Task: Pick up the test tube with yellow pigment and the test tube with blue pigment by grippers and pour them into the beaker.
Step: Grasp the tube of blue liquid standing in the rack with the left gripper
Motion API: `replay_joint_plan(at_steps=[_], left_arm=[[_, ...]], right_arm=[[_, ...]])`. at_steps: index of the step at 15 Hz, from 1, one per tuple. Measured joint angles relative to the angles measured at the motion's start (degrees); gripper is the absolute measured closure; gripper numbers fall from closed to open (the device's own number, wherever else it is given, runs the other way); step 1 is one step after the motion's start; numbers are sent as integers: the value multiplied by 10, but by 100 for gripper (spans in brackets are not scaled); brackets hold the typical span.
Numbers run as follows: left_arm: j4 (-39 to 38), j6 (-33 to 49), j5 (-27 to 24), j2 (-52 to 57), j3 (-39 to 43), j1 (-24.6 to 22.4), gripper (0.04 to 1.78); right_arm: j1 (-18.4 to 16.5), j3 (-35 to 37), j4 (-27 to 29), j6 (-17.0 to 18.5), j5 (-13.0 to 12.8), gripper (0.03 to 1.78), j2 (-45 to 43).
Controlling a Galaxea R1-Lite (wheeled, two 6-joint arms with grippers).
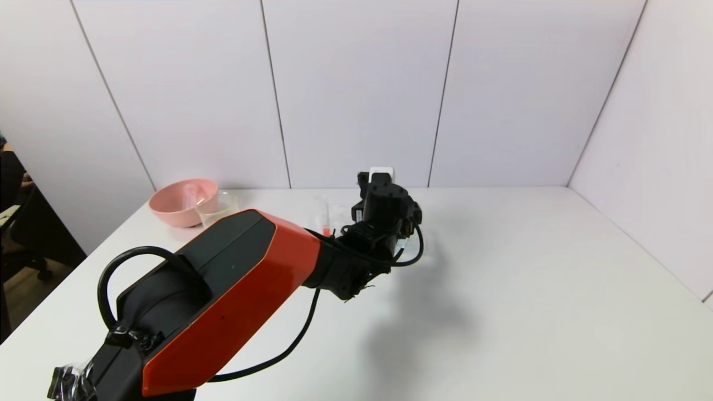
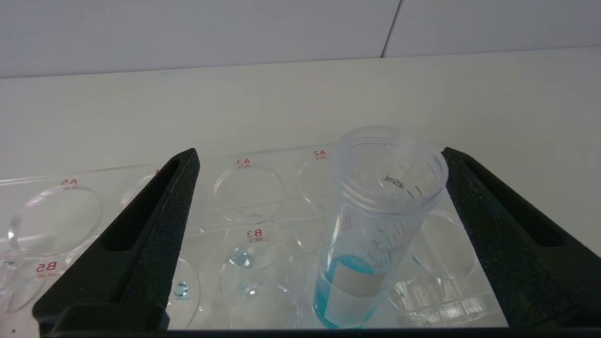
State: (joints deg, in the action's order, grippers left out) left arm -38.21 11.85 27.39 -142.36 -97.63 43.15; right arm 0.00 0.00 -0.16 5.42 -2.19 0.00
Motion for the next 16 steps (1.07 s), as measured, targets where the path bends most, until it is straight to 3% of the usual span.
replay_joint_plan(at_steps=[6,8,11,15,16], left_arm=[[22,-5,0,-18,-37,0,5],[27,-5,0,-19,-43,0,15],[27,-5,0,-24,-52,1,49],[26,-4,2,-32,-63,2,121],[26,-4,4,-33,-64,3,130]], right_arm=[[0,0,0,0,0,4,0],[0,0,0,0,0,4,0],[0,0,0,0,0,4,0],[0,0,0,0,0,4,0],[0,0,0,0,0,4,0]])
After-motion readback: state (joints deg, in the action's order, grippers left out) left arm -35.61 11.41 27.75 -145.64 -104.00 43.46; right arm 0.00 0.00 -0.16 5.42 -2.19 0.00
